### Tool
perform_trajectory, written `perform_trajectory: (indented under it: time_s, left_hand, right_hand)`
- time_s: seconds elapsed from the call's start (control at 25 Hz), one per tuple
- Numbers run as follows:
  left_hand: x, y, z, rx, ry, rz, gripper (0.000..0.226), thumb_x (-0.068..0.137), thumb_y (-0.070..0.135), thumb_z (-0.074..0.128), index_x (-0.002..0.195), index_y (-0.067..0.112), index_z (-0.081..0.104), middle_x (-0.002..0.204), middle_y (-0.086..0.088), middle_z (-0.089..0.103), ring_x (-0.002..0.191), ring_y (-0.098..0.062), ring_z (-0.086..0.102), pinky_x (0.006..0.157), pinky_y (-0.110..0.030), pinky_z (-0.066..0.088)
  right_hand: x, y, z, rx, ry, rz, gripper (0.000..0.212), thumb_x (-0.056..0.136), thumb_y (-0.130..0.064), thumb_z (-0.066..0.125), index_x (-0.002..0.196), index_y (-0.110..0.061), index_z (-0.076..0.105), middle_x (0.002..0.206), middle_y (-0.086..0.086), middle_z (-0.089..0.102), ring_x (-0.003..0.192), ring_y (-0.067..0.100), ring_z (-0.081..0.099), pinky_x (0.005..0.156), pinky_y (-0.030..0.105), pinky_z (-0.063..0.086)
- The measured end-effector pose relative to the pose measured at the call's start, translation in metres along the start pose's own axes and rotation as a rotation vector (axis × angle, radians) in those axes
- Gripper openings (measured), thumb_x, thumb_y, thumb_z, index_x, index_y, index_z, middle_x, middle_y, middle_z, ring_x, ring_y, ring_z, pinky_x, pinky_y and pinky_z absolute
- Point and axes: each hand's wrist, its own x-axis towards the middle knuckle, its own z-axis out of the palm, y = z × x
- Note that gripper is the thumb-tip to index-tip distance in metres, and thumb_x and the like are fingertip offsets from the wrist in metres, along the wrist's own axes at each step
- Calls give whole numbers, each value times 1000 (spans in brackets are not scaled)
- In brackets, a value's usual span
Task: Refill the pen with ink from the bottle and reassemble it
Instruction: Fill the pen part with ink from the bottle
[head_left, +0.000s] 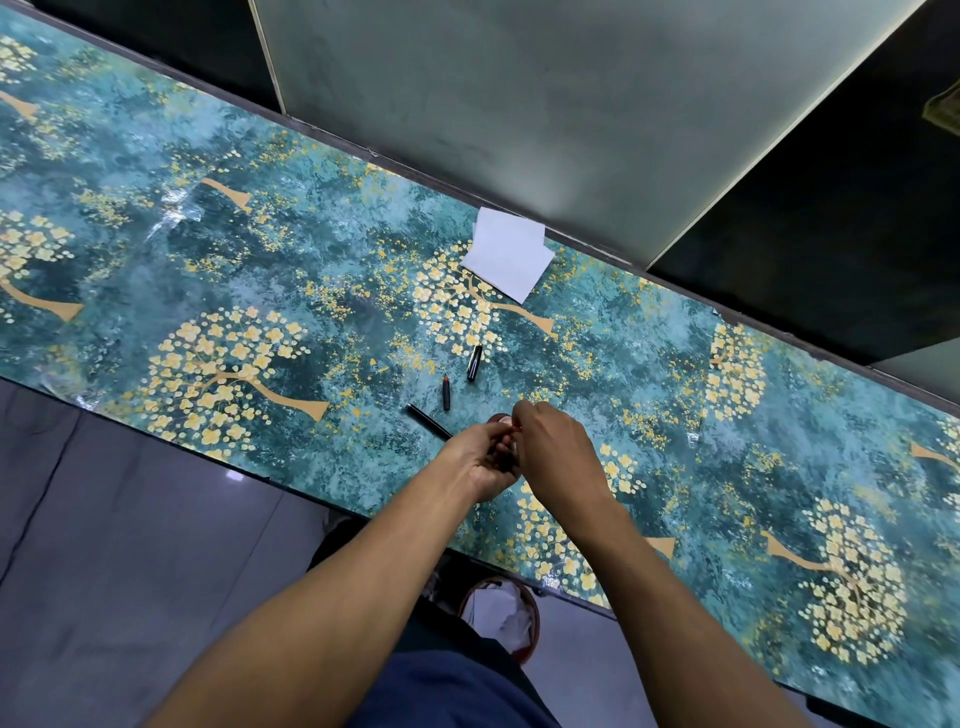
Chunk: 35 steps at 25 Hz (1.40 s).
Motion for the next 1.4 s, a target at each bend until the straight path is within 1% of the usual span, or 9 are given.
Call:
perform_trajectory:
  time_s: [0.16, 0.4, 0.48, 0.6, 0.72, 0.96, 1.04, 1.16, 1.4]
  left_hand:
    - [-1, 0, 2, 12, -6, 3, 32, 95, 9, 58, 64, 10, 51, 38, -1, 45, 26, -6, 40, 40, -12, 39]
    - [3, 0, 1, -27, 6, -2, 26, 94, 10, 62, 68, 9, 58, 44, 0, 50, 30, -6, 42, 44, -14, 43]
    - [2, 1, 1, -42, 10, -6, 29, 92, 9, 64, 65, 9, 55, 44, -1, 48, 31, -6, 42, 49, -14, 44]
    - [-1, 0, 1, 7, 25, -2, 31, 94, 10, 61, 64, 8, 53, 41, -1, 46, 30, -6, 40, 54, -15, 42]
    - [-2, 0, 2, 23, 28, -9, 33, 95, 10, 59, 64, 9, 51, 38, -1, 45, 27, -7, 39, 48, -16, 41]
    - [-2, -1, 2, -25, 34, -3, 30, 95, 10, 61, 66, 8, 55, 40, -1, 46, 27, -7, 40, 61, -15, 39]
    - [-1, 0, 2, -36, 34, -4, 30, 94, 11, 62, 66, 8, 54, 40, -1, 47, 27, -7, 41, 59, -14, 41]
    - [2, 1, 2, -5, 24, 8, 29, 92, 10, 65, 65, 9, 54, 41, -1, 47, 28, -7, 41, 47, -15, 45]
    - [-1, 1, 1, 28, 25, 15, 28, 92, 8, 64, 66, 7, 54, 42, -3, 47, 30, -8, 42, 46, -17, 47]
  right_hand:
    - [1, -2, -1, -41, 18, -3, 4, 96, -11, 53, 98, -11, 56, 99, 12, 63, 87, 33, 60, 63, 34, 28]
    - [3, -1, 2, -103, 31, 40, 17, 102, -18, 47, 104, -7, 60, 99, 13, 65, 87, 33, 64, 62, 34, 32]
    - [3, 0, 3, -45, 33, 31, 15, 102, -20, 50, 102, -9, 60, 96, 11, 64, 85, 32, 63, 62, 35, 32]
    - [4, 3, 0, 18, -22, -15, 4, 95, -13, 57, 98, -11, 58, 94, 10, 61, 84, 32, 60, 61, 35, 33]
    - [4, 2, -2, 5, -18, -9, 4, 94, -8, 56, 98, -9, 58, 96, 11, 62, 85, 34, 59, 61, 35, 30]
    - [4, -3, 4, -21, 48, 64, 7, 97, -11, 53, 101, -6, 57, 97, 15, 64, 84, 34, 61, 62, 35, 30]
    - [6, 0, 7, -9, 62, 65, 7, 98, -14, 56, 97, -8, 58, 95, 15, 65, 83, 35, 61, 62, 35, 30]
    - [6, 4, 10, 43, 56, 56, 9, 97, -17, 57, 91, -10, 58, 91, 15, 66, 82, 37, 61, 61, 35, 31]
    - [0, 2, 7, 23, 77, 54, 11, 98, -16, 50, 96, -8, 59, 95, 15, 65, 83, 37, 61, 61, 35, 29]
